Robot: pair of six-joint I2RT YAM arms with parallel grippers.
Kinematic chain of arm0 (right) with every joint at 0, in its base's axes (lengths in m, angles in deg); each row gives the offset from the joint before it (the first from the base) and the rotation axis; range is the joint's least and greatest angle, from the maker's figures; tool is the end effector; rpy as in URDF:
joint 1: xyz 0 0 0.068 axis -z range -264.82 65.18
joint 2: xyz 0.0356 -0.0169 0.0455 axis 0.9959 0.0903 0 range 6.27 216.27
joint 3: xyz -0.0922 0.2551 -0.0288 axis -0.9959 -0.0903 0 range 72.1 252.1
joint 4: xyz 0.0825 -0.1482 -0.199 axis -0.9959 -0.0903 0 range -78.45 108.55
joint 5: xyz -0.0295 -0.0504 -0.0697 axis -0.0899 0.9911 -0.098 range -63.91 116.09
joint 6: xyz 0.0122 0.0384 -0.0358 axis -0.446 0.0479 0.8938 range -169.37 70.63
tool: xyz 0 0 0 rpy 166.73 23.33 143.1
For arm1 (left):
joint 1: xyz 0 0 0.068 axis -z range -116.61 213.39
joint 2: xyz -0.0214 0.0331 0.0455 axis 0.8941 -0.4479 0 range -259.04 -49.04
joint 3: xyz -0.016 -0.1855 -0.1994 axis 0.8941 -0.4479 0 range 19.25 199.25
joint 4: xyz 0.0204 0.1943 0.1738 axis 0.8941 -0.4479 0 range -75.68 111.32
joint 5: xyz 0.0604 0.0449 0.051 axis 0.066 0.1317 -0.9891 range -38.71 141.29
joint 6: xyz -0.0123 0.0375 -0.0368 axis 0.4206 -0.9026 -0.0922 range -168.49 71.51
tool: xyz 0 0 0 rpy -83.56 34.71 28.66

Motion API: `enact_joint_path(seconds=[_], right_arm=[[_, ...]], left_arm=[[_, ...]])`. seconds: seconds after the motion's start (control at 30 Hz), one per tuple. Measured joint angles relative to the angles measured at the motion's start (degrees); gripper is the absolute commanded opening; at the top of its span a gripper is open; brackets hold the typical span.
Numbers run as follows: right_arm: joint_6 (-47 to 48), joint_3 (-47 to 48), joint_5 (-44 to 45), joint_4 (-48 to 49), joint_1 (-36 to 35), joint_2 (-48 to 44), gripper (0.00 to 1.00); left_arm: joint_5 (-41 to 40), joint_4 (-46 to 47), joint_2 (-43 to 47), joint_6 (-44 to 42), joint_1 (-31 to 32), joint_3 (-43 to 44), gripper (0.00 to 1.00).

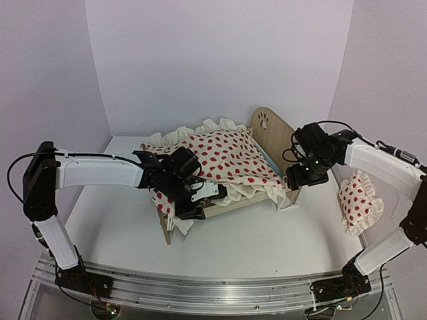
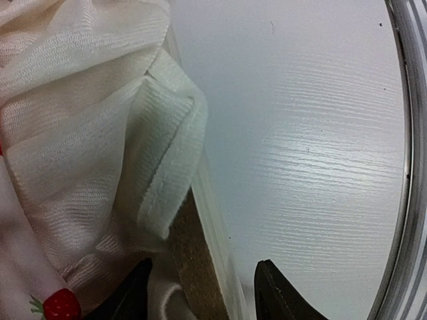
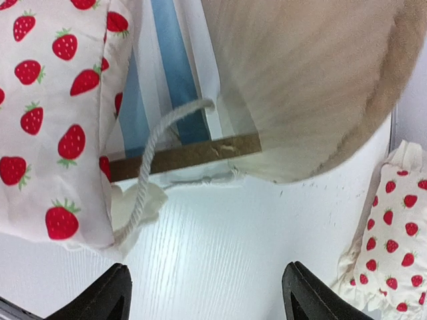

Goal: Set up the pet bed

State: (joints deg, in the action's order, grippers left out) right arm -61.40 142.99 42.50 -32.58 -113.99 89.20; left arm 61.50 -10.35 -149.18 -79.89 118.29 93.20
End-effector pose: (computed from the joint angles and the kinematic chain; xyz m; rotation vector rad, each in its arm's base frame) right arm 0.2569 0.1318 0.2865 -0.2993 2.5870 -0.1326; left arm 0.2081 -0.3070 0.2267 1.8287 1.8529 -0.3804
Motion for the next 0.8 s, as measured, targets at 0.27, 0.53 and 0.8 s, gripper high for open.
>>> enact_joint_path(seconds=[0.27, 0.53, 0.8], right_arm=[[-2.64, 5.64, -3.91, -2.97, -0.17, -3.75, 0.79], [-1.24, 5.15, -8.96, 8.00, -10.48, -6.81, 0.75], [-1.59, 0.58, -12.33, 22.12, -22.07, -2.35, 0.73]], left_arm=[[14.62, -9.94, 1.22, -3.61, -0.31, 8.81, 0.70], [25.24, -25.95, 3.40, -7.79, -6.20, 19.08, 0.77], [5.16, -28.36, 7.78, -12.36, -20.11, 14.45, 0.84]])
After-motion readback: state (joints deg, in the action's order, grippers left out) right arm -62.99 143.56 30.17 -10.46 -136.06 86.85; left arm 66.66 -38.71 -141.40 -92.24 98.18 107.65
